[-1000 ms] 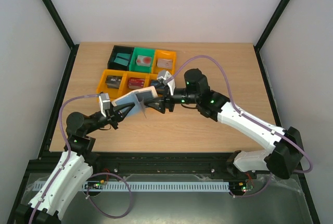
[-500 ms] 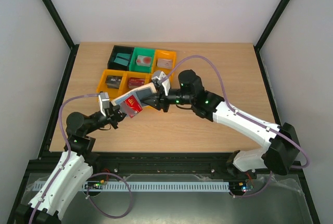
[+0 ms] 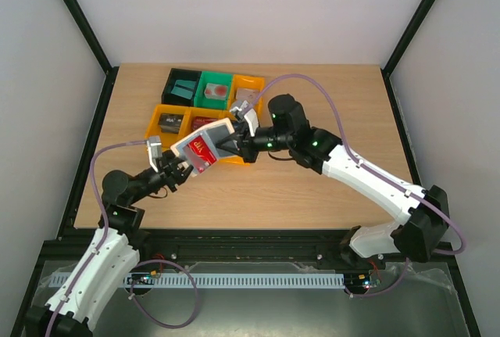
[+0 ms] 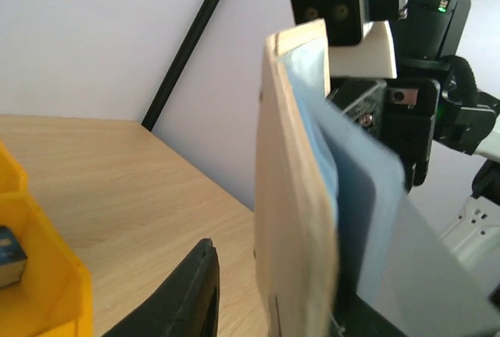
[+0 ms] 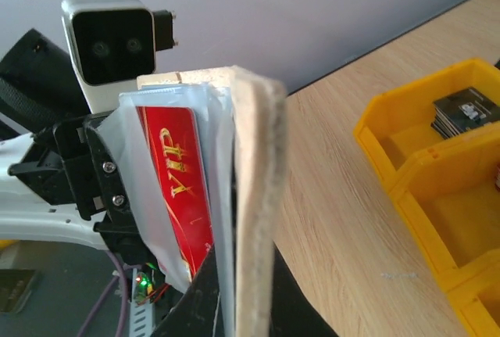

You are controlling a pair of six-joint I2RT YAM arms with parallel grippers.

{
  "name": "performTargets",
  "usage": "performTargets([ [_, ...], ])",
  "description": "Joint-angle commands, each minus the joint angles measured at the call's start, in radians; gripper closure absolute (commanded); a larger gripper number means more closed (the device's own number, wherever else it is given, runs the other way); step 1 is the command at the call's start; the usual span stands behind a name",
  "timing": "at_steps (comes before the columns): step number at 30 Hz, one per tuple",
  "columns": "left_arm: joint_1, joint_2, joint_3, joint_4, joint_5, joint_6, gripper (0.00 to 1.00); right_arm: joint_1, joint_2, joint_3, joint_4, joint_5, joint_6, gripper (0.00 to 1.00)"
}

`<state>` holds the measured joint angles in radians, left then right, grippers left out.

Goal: Take the credit cards out of the card holder

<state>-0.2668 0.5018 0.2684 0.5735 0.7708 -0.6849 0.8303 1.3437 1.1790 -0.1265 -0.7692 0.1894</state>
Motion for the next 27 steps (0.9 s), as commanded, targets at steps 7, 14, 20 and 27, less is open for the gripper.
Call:
performTargets([
  [7,0.008,-0.029,-0.034,0.029,0.035,-0.07,0.54,-0.123,-0.001,0.083,-0.165,-0.133,0.126,0.98],
  [14,0.009,-0.03,-0.052,0.055,0.091,-0.05,0.31,-0.142,-0.036,0.086,-0.18,-0.205,0.099,0.98],
  [20,0.009,-0.015,-0.05,0.047,0.053,-0.059,0.2,-0.142,-0.036,0.063,-0.139,-0.28,0.105,0.98],
  [27,-0.012,-0.002,-0.047,0.078,0.075,-0.029,0.28,-0.126,-0.008,0.021,-0.042,-0.338,0.145,0.98],
])
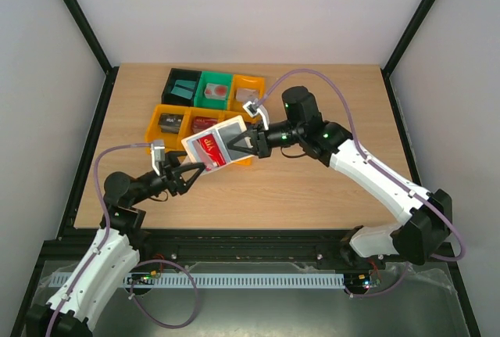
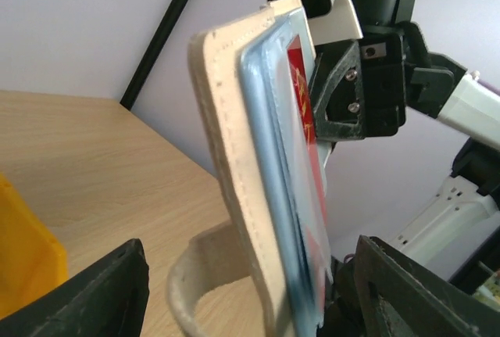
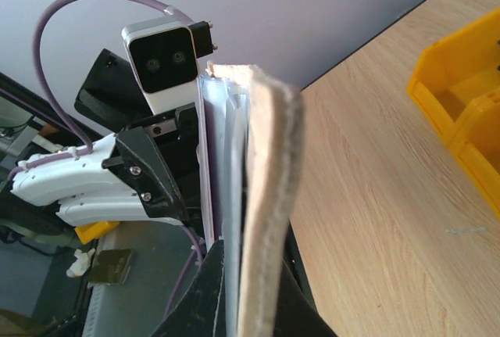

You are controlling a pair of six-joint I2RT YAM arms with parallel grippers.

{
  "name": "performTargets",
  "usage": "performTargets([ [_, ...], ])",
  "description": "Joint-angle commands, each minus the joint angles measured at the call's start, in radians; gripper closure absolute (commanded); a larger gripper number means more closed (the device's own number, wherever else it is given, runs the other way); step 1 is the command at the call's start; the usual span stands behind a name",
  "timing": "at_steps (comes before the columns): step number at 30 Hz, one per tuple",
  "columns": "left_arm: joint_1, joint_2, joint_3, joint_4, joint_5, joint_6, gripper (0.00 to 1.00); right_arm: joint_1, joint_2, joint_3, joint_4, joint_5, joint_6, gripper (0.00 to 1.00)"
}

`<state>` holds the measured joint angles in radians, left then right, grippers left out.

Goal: Take the credit cards out of the card holder

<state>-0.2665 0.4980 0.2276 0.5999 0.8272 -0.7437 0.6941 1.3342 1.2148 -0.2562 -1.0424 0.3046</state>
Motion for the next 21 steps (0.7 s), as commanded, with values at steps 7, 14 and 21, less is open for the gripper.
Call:
performTargets([
  [7,-0.018,-0.007,-0.007,0.069,0.06,0.059,0.77,0.016,0.019,-0.016,0.094,-0.069,0.009,0.98],
  [14,-0.024,-0.006,-0.011,0.081,0.072,0.057,0.87,0.017,0.029,-0.023,0.093,-0.079,0.004,0.98],
  [21,-0.026,-0.012,-0.006,0.048,0.003,0.045,0.98,0.014,0.025,-0.001,0.014,0.033,-0.053,0.76],
])
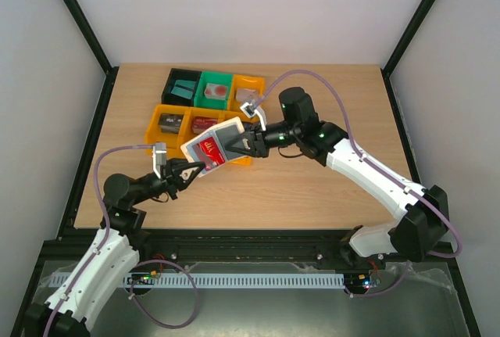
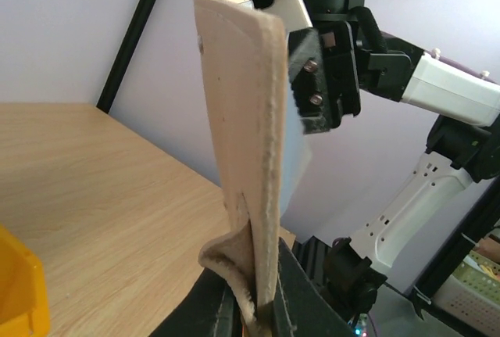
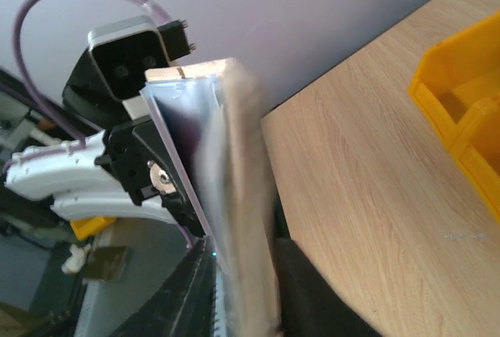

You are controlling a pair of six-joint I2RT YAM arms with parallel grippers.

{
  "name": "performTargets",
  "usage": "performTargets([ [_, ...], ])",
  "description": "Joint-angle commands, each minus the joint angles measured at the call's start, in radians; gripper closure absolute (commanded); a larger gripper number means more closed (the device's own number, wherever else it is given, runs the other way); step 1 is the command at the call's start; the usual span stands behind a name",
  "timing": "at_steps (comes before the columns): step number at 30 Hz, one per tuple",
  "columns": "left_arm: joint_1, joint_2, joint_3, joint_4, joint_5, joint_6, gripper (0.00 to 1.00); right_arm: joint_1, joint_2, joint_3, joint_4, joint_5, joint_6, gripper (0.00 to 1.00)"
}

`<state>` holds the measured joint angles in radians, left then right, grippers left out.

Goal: Take the credit cards out of the card holder

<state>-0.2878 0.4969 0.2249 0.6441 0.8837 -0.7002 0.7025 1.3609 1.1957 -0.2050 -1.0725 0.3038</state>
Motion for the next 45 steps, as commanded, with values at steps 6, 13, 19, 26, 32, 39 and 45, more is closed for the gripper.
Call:
performTargets([
  [6,0.007,-0.019,-0.005,-0.058,-0.141,0.028,0.98,-0.055,-0.031,0.036,-0.144,0.377,-0.061,0.48],
  [13,0.01,-0.026,-0.01,-0.071,-0.154,0.042,0.98,-0.048,-0.146,0.01,-0.103,0.576,-0.12,0.53],
  [19,0.009,-0.018,-0.006,-0.05,-0.114,0.071,0.98,0.088,-0.157,-0.06,0.114,0.247,-0.179,0.53],
  [26,0.009,-0.018,0.006,-0.014,-0.009,0.123,0.98,0.092,-0.06,-0.021,0.179,0.194,-0.146,0.51],
  [32,0.009,-0.011,0.01,0.0,0.005,0.129,0.98,0.094,-0.033,-0.023,0.188,0.133,-0.144,0.58],
  [39,0.01,-0.006,0.013,0.002,0.011,0.131,0.98,0.101,0.003,-0.033,0.206,0.111,-0.131,0.64],
  [45,0.009,-0.006,0.013,0.003,0.017,0.131,0.98,0.113,0.021,-0.027,0.227,0.093,-0.123,0.79],
])
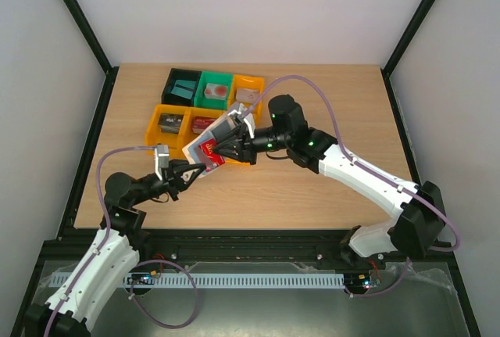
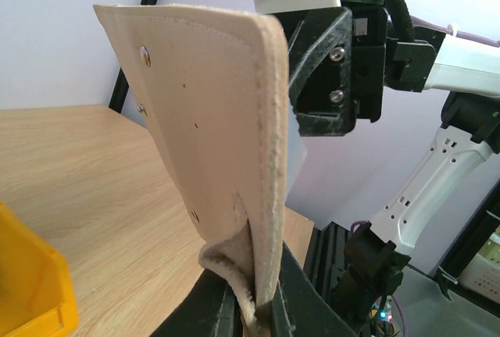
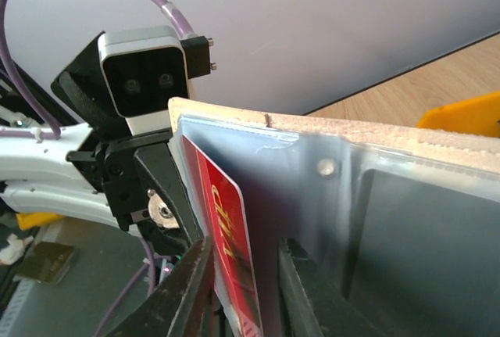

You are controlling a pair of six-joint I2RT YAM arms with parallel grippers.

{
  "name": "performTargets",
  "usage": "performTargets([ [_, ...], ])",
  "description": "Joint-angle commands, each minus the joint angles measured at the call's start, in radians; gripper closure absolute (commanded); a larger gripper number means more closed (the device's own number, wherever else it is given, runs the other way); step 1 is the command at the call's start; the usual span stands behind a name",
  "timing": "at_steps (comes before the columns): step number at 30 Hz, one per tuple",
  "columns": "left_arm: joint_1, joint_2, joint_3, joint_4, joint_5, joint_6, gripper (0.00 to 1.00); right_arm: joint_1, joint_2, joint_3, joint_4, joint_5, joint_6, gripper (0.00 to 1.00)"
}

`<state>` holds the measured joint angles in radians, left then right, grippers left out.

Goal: Take the credit cards out of the card holder

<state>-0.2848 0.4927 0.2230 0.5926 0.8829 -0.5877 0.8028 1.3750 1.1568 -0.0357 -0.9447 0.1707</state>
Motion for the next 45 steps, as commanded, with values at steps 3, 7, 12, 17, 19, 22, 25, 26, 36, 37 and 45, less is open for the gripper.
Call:
performTargets([
  [3,0.006,-0.003,0.013,0.055,0.017,0.019,0.98,0.015,0.008,0.007,0.066,-0.057,0.014,0.93],
  [7,0.007,-0.003,0.012,0.054,0.02,0.016,0.98,0.015,-0.001,0.003,0.062,-0.092,-0.006,0.98],
  [12,0.005,-0.009,0.009,0.061,0.026,-0.004,0.88,0.0,-0.029,-0.009,0.022,-0.04,-0.045,0.98],
  [17,0.005,-0.011,0.007,0.065,0.031,-0.009,0.87,-0.014,-0.038,-0.009,-0.021,-0.017,-0.053,0.98],
  [19,0.004,-0.011,0.007,0.065,0.03,-0.008,0.88,-0.023,-0.048,-0.012,-0.026,-0.009,-0.053,0.98],
  [22,0.004,-0.011,0.007,0.064,0.028,-0.007,0.94,-0.033,-0.058,-0.016,-0.033,0.0,-0.054,0.98],
  [25,0.004,-0.011,0.006,0.062,0.026,-0.01,0.98,-0.05,-0.067,-0.017,-0.057,0.013,-0.064,0.98],
  [26,0.004,-0.011,0.007,0.059,0.026,-0.011,0.98,-0.057,-0.071,-0.019,-0.066,0.021,-0.067,0.98],
  [36,0.004,-0.009,0.007,0.047,0.006,-0.017,0.98,-0.099,-0.116,-0.038,-0.099,0.057,-0.088,0.98],
  [37,0.005,-0.011,0.007,0.045,0.004,-0.018,0.98,-0.107,-0.121,-0.041,-0.107,0.069,-0.092,0.98],
  [45,0.004,-0.01,0.0,0.006,-0.013,-0.027,0.98,-0.191,-0.176,-0.057,-0.151,0.167,-0.098,0.98],
])
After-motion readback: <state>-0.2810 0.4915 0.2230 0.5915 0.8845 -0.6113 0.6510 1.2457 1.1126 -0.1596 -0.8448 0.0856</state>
